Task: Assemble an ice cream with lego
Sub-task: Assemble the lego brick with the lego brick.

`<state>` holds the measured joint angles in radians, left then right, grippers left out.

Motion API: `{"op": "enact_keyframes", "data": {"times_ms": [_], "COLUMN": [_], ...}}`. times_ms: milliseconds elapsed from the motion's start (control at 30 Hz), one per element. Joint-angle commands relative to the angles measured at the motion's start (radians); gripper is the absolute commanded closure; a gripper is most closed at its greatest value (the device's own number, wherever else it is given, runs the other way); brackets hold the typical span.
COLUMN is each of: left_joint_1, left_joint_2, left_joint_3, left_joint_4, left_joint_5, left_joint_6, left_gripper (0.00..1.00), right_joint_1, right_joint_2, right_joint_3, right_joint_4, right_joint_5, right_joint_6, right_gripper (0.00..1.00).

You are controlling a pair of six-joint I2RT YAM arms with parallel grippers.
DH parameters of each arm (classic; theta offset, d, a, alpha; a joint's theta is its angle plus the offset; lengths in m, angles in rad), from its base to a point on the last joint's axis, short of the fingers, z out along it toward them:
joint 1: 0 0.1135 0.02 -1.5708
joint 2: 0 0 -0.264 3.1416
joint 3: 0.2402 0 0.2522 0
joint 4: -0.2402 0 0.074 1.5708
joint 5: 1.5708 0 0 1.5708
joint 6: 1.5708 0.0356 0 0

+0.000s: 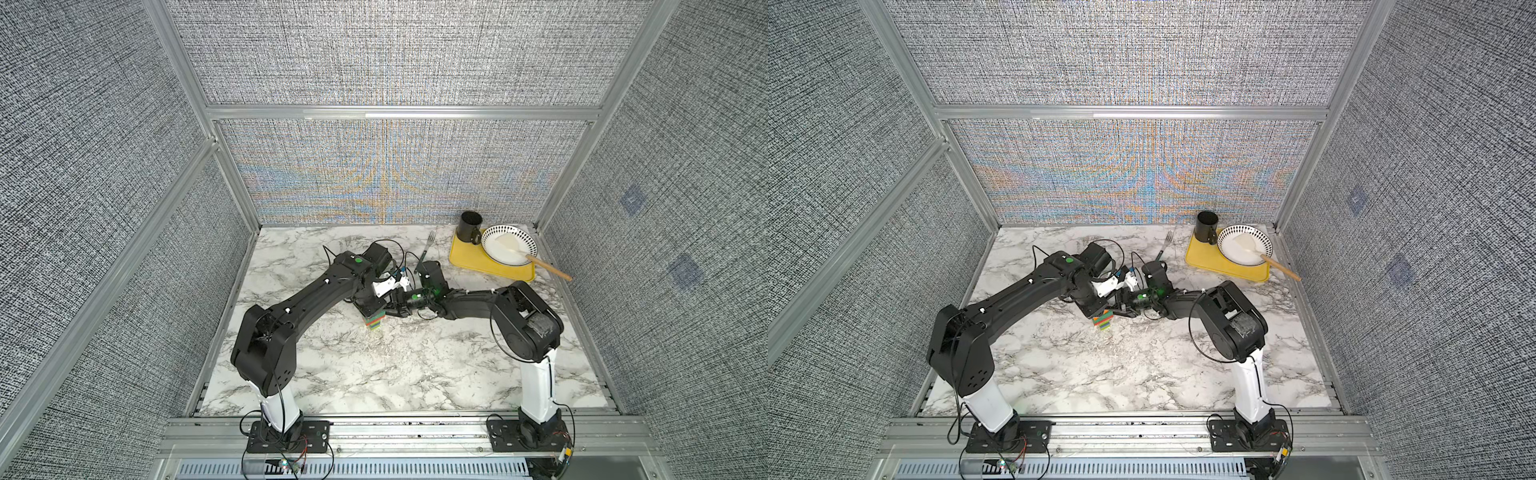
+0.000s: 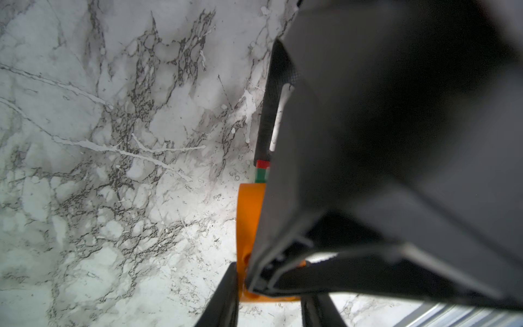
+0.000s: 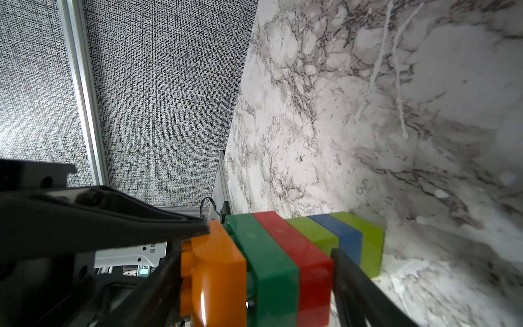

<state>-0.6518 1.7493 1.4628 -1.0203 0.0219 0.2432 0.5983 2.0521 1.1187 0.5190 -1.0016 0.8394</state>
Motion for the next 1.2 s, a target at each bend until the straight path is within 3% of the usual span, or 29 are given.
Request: {"op": "enact_keyframes", "data": {"times_ms": [0,200,500,833,1167], "left_joint_1": [0.007,0.021,0.032,0.036,0.055], "left_joint_2": [0.016,0.012,-0.019,-0.070,-0.178], "left_joint_3": [-0.006,-0.010,-0.015,-0.053,-0.140], "left_joint_4": [0.031,0.040,0.056,0.093,0.127], "left_joint_5": [-0.009,0.019,0.050,0.010,0.051], "left_joint_6": [0.004,0.002,-0.004,0.023,0.172], "left_gripper": [0.98,0.98,0.98,0.98,0.98], "right_joint_1": [0.008,0.002,-0.003,-0.023,-0.053], "right_joint_2": [0.001,-0.001,-0.005,-0.048,-0.119], "right_joint_3": [0.003,0.010,0.036,-0.005,-0.109], "right_joint_4": [0.021,0.019,0.028,0.056,0.055], "right_joint_5": [-0.042,-0.042,-0.036,-0.011,0.063], "right_joint_6": [-0.009,-0.005,0.026,0.021,-0.054], "right_gripper": [0.20,0.19,0.06,0.03,0.02]}}
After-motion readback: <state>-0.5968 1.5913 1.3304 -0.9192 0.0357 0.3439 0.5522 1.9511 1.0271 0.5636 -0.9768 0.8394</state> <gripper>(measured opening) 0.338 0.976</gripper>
